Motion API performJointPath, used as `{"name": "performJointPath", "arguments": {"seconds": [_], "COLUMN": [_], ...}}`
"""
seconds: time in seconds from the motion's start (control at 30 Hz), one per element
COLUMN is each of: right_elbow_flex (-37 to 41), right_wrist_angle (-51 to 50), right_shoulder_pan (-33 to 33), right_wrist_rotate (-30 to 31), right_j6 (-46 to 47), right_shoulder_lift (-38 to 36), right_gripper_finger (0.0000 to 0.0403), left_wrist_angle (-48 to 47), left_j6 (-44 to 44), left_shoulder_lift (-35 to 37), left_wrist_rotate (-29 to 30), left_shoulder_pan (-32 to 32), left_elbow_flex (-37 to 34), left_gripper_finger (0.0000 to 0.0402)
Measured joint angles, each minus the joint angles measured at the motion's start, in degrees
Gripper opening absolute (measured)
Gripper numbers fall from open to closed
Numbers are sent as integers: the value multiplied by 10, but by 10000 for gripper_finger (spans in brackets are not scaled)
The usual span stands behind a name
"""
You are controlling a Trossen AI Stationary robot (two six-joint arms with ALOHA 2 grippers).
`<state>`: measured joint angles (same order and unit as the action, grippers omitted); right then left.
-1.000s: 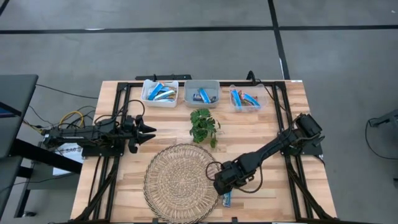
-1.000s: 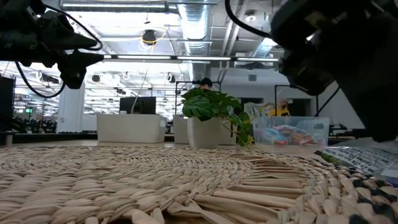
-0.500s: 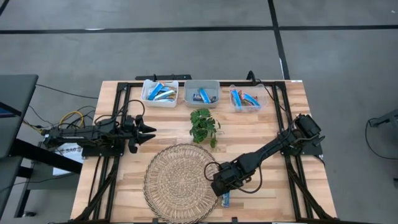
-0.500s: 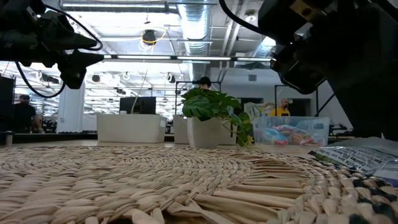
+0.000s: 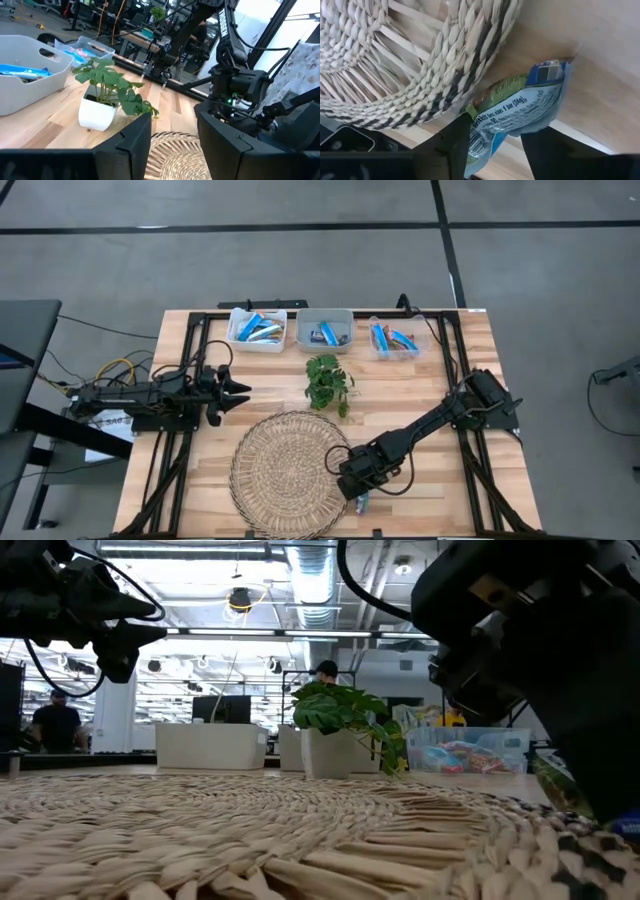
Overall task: Pick and place Granola Bars by type
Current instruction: Put the blue granola bar into the gray bin
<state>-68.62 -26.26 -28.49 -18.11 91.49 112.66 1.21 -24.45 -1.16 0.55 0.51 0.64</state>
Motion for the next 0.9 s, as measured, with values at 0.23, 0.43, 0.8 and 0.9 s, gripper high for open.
{"name": "performJointPath", "arguments": {"seconds": [0.23, 0.43, 0.8, 0.9], "right_elbow_flex": [0, 0, 20, 35], "right_wrist_angle": [1, 1, -62, -87], "right_shoulder_pan": [0, 0, 11, 27], "right_wrist_rotate": [1, 4, 91, 130], "right_j6": [-16, -28, -79, -80], "right_shoulder_lift": [1, -3, -90, -128], "right_gripper_finger": [95, 17, 15, 8], "left_wrist_angle": [0, 0, 0, 0], "left_j6": [0, 0, 0, 0], "left_shoulder_lift": [-7, -6, -6, -6], "left_wrist_rotate": [0, 0, 0, 0], "left_shoulder_pan": [0, 0, 0, 0], "left_elbow_flex": [0, 0, 0, 0], "left_gripper_finger": [153, 153, 153, 153]}}
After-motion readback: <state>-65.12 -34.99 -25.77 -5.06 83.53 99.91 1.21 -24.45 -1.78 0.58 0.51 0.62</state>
